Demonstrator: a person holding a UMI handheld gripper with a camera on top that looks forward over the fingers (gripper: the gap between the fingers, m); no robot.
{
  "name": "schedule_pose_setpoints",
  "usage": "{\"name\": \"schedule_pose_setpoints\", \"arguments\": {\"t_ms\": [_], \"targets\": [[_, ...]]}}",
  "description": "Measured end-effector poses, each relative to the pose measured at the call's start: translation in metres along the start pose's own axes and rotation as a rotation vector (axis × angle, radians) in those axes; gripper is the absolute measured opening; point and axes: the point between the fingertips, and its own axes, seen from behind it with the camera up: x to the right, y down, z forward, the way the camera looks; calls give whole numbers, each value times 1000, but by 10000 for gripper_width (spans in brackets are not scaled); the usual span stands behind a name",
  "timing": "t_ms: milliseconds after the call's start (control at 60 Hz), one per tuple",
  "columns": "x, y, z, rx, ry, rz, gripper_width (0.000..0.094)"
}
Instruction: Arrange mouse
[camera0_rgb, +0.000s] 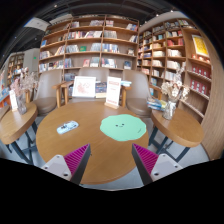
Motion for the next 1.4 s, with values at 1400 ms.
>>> {"name": "schedule_pose_setpoints", "arguments": {"t_ms": [1400], "targets": [[-241, 3, 158, -163, -169, 9, 856]]}}
